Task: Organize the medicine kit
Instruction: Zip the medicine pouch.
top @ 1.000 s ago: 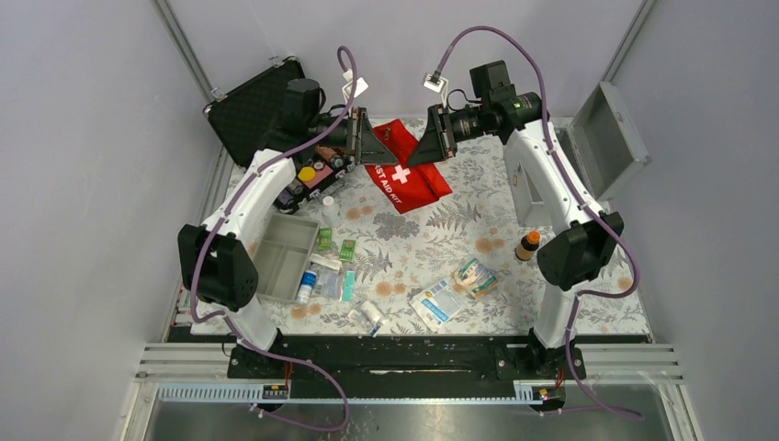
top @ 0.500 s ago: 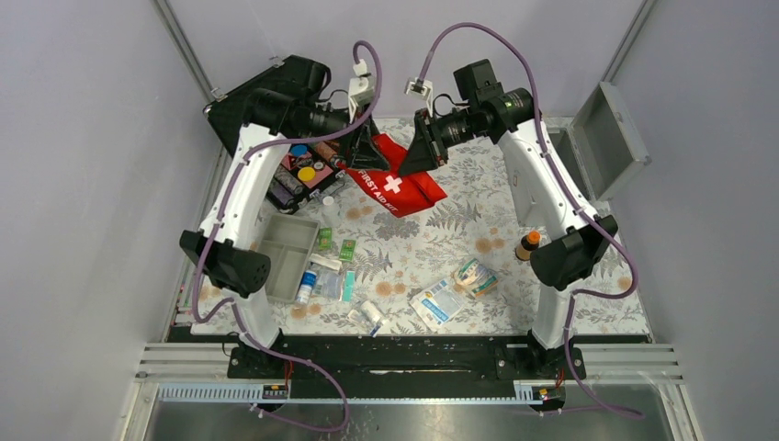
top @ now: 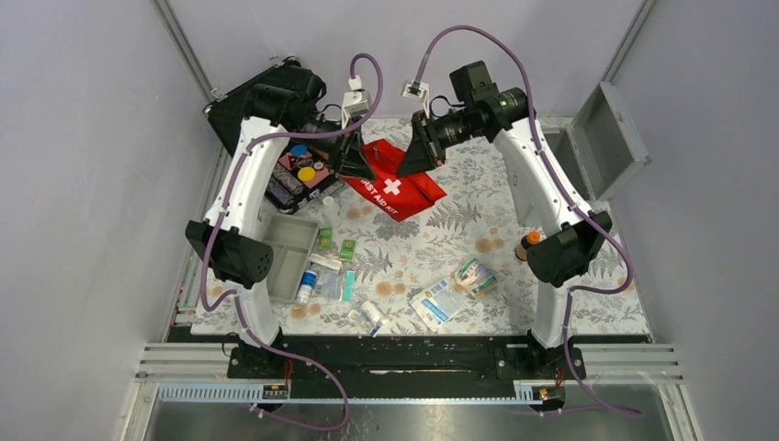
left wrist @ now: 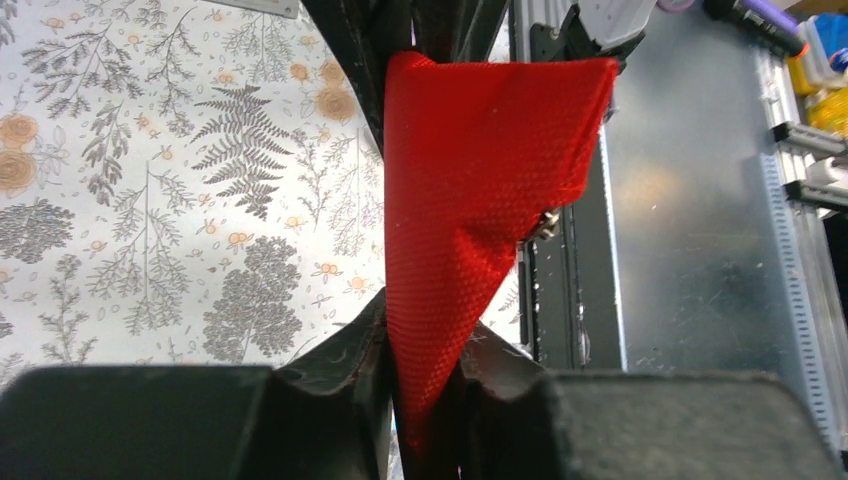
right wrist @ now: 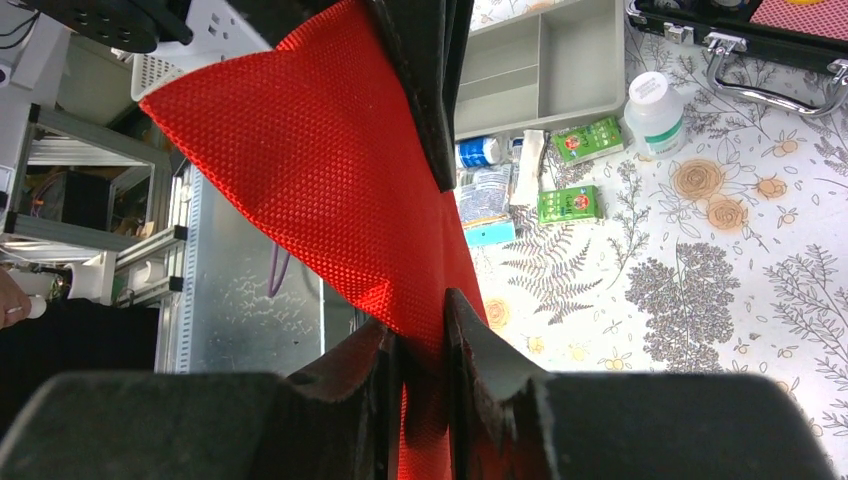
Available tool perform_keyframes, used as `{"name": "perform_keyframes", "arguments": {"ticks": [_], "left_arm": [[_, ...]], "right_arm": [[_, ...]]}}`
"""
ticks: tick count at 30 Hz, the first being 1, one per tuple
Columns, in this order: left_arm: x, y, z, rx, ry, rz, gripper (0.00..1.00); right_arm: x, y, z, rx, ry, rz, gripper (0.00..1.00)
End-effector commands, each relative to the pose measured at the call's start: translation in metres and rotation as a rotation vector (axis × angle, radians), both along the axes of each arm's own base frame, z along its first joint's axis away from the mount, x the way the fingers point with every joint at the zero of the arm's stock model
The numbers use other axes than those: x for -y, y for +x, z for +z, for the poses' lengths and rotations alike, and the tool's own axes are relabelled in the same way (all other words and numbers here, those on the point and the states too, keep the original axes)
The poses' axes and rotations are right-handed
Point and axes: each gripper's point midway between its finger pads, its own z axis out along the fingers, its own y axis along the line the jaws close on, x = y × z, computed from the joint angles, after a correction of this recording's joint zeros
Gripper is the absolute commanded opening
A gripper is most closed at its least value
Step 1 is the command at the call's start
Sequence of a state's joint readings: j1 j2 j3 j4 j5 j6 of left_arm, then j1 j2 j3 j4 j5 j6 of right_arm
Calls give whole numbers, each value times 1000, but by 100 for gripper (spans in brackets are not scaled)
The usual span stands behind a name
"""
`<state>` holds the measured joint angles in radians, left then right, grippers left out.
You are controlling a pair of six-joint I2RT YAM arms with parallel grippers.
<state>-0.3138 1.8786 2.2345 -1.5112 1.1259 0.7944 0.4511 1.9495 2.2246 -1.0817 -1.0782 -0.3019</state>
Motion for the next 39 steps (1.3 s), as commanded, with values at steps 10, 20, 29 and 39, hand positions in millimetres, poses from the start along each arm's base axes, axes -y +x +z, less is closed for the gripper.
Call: {"name": "perform_keyframes", "arguments": {"ticks": [10, 20, 29, 39], "left_arm": [[6, 3, 9, -164, -83, 109, 0], [9, 28, -4, -126, -128, 322, 0], [16, 26, 2, -100, -156, 329, 0], [23, 9, 5, -57, -160, 279, 0]], "right_arm": [[7, 30, 40, 142, -23, -159, 63], [17, -8, 70, 47, 44, -176, 60], [-18, -8, 54, -148, 77, -103, 47], [-32, 25, 34, -186, 25, -239, 68]]}}
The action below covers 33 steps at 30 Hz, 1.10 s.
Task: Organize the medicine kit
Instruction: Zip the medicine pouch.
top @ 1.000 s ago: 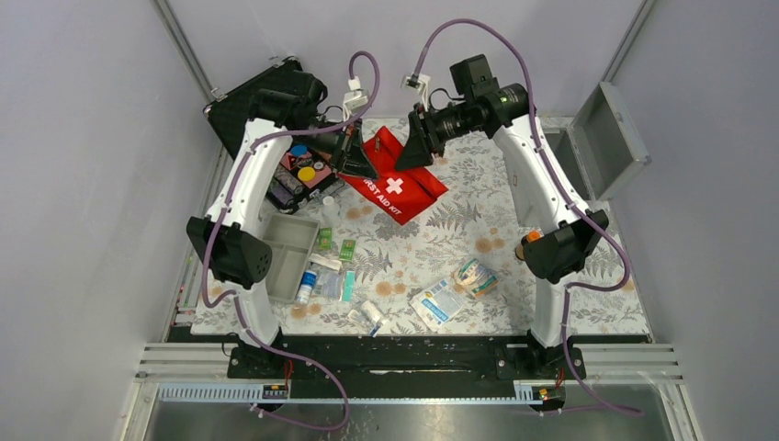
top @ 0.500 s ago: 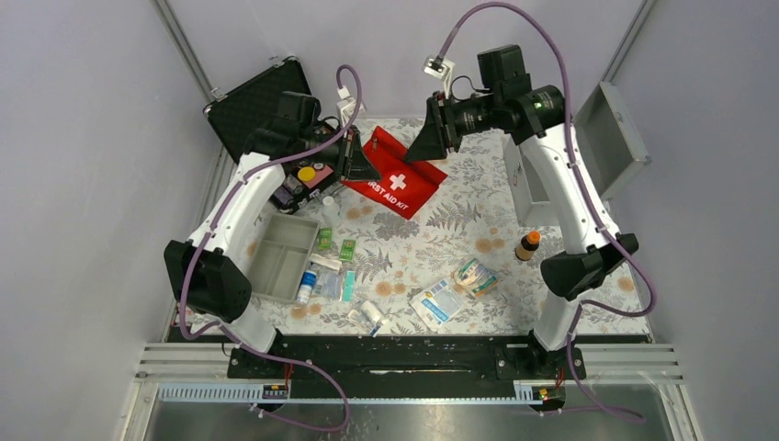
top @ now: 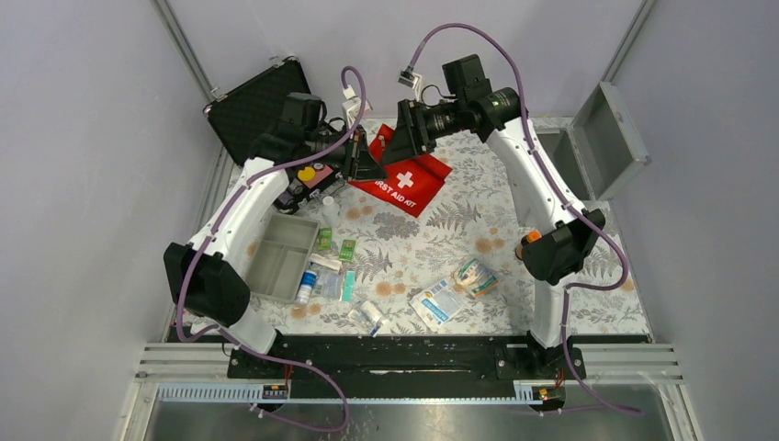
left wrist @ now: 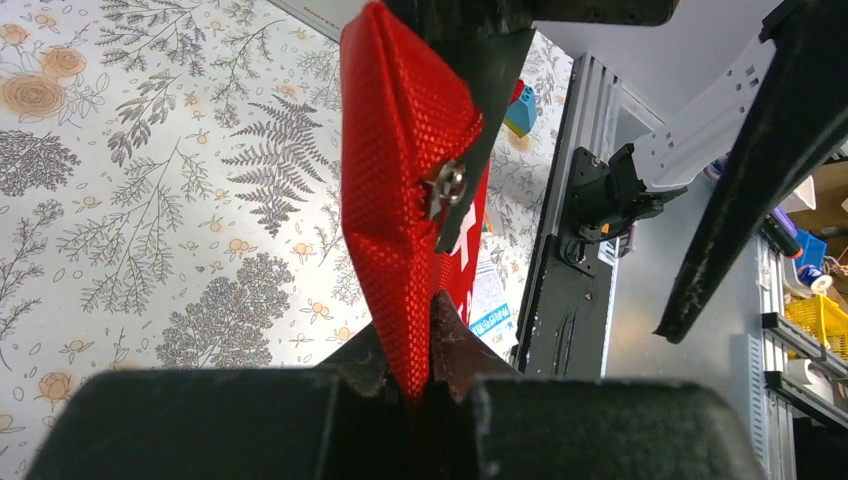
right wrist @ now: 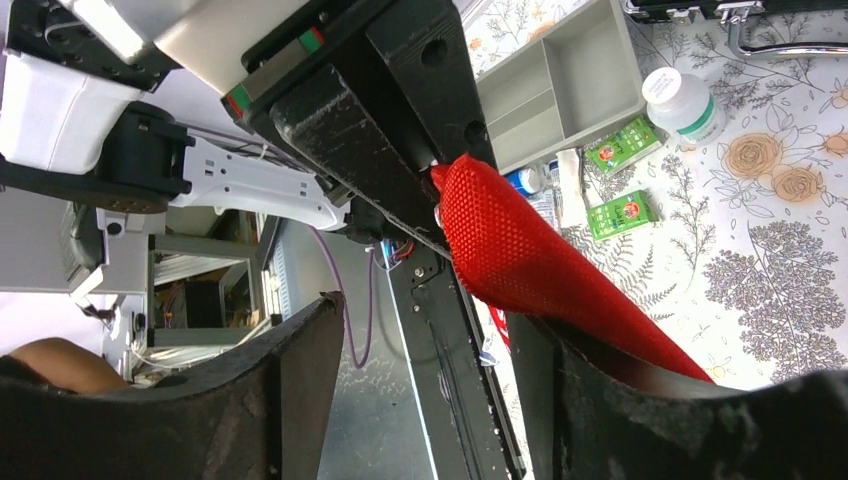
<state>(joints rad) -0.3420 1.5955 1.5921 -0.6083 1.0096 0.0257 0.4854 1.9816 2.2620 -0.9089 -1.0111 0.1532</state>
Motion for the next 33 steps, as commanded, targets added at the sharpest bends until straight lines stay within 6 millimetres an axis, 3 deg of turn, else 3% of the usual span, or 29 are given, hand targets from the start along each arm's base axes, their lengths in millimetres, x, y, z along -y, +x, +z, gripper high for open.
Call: {"name": "perform_keyframes", "arguments": {"ticks": [1, 7, 16, 20, 23, 30, 33], "left_arm": [[2, -15, 32, 136, -46, -37, 0], [5, -19, 30, 156, -36, -68, 0], [8, -23, 31, 186, -24, -105, 0], [8, -24, 31, 205, -18, -105, 0], [7, -24, 30, 206, -12, -104, 0], [5, -24, 29, 215, -1, -97, 0], [4, -24, 28, 210, 3, -91, 0]], "right_arm": [[-6, 15, 17, 58, 9, -76, 69], [-11, 27, 19, 62, 23, -112, 68], [-25, 41, 18, 65, 39, -129, 59], [-31, 43, 14, 66, 31, -135, 48], [-35, 41, 14, 66, 38, -120, 35], [-37, 40, 9, 63, 34, -108, 22], [-37, 35, 9, 57, 40, -85, 5]]}}
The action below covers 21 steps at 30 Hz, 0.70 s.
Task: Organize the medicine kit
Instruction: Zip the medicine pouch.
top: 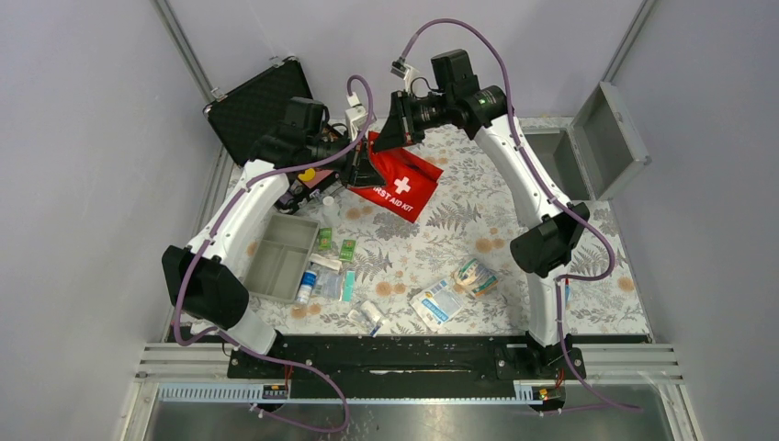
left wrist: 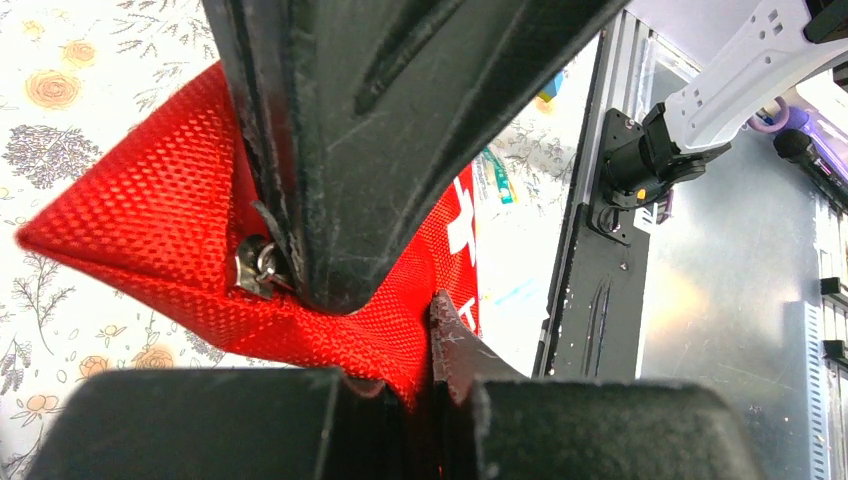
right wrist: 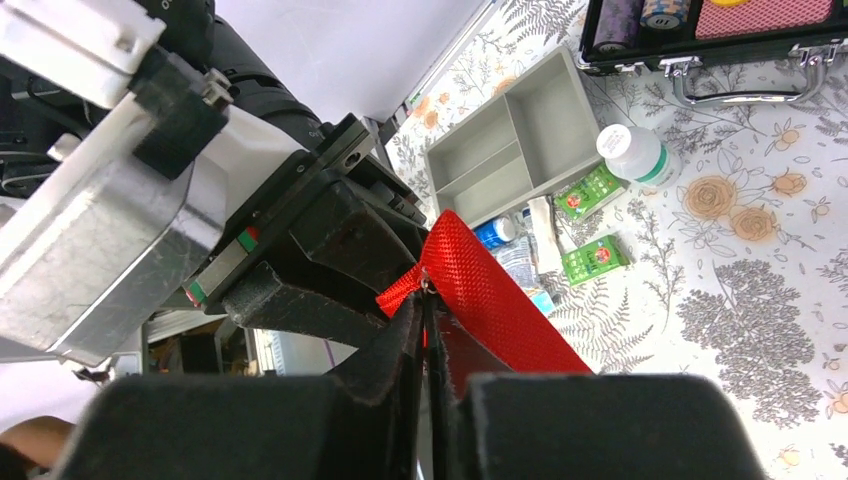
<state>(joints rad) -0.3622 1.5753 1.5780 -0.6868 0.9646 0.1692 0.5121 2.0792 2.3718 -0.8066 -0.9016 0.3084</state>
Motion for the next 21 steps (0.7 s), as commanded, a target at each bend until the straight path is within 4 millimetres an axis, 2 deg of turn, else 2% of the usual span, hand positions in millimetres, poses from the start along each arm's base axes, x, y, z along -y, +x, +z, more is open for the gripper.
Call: {"name": "perform_keyframes", "arguments": {"ticks": [1, 6, 11, 15, 21], "left_arm": [[7, -15, 41, 130, -63, -62, 0], [0, -8, 38, 121, -54, -28, 0], [-5, 1, 37, 127, -49, -4, 14], [-2, 4, 40, 124, -66, -14, 22], [4, 7, 42, 109, -104, -32, 26]], "right_arm": [[-10, -1, 10, 68, 42, 37, 0], [2, -22, 14, 90, 31, 105, 0], [19, -43, 10, 147, 7, 190, 0], [30, -59, 3, 195, -12, 265, 0], [31, -67, 3, 178, 6, 301, 0]]}}
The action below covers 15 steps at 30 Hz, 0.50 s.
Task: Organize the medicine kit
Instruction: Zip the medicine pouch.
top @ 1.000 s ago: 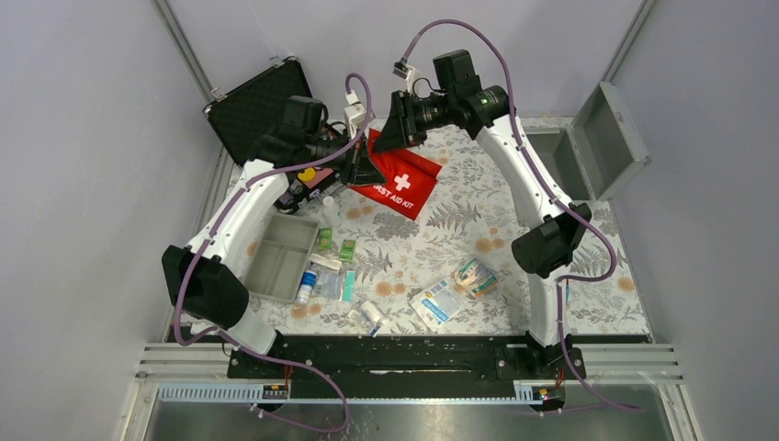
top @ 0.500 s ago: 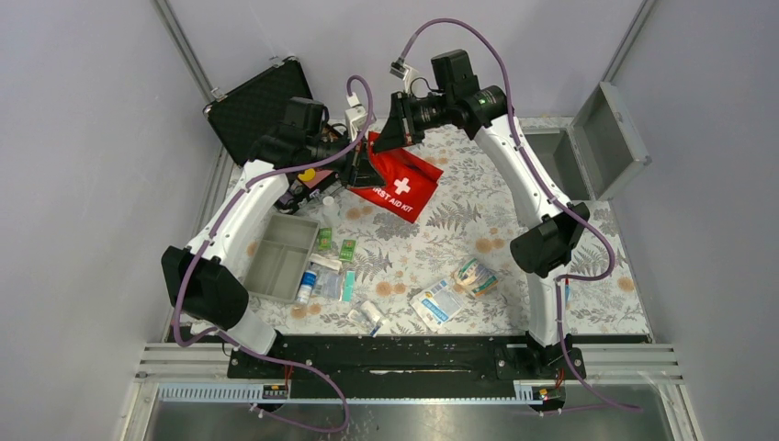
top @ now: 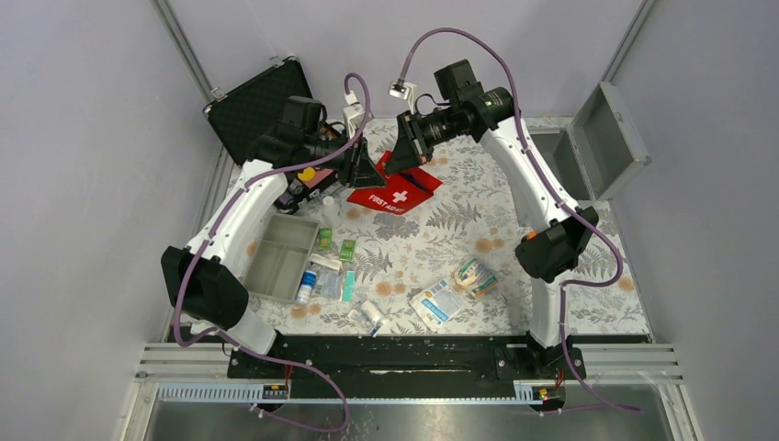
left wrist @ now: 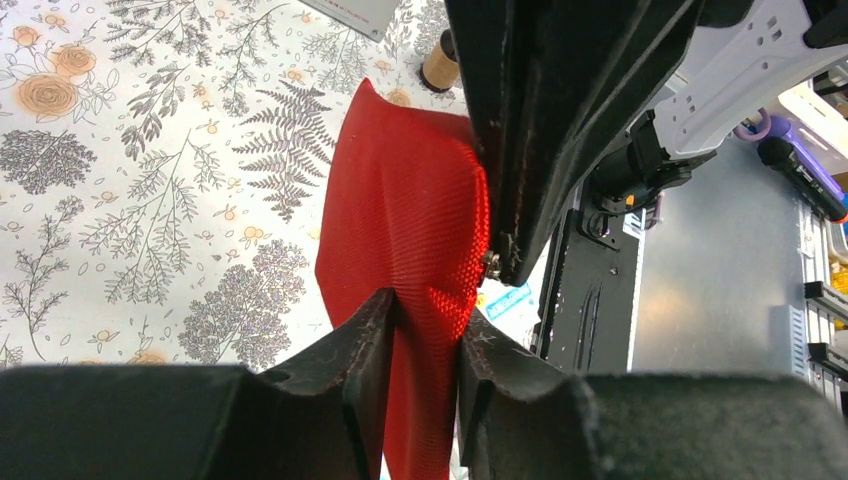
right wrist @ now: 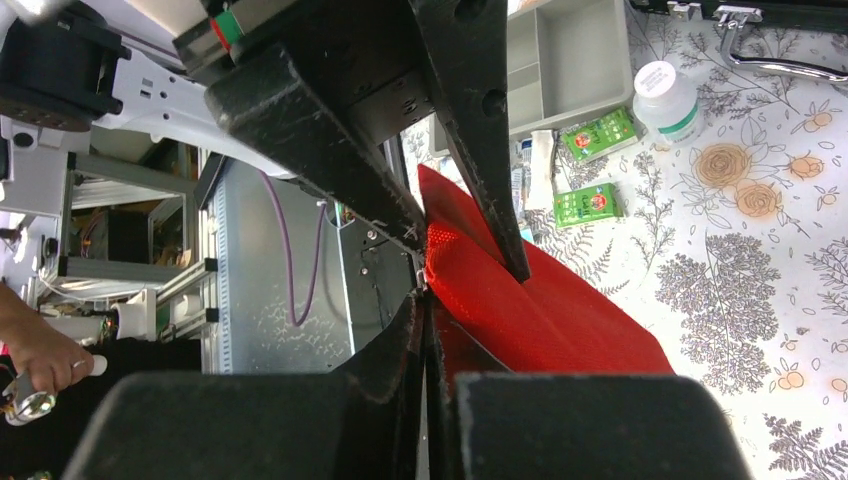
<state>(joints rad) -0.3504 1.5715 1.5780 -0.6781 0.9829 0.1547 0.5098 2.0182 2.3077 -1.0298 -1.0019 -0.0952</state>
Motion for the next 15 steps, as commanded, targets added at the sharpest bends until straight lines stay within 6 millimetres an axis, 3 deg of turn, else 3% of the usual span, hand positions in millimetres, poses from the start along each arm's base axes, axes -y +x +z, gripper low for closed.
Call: {"name": "perform_keyframes", "arguments": {"ticks": [1, 7, 15], "left_arm": [[7, 7, 37, 113, -88, -33, 24], [9, 8, 41, 114, -108, -38, 2], [-5, 11, 63, 130, -162, -23, 0]], "right_arm": [[5, -25, 20, 25, 52, 81, 0], [5, -21, 17, 17, 44, 72, 0], [37, -9, -23, -88, -96, -61, 0]]}}
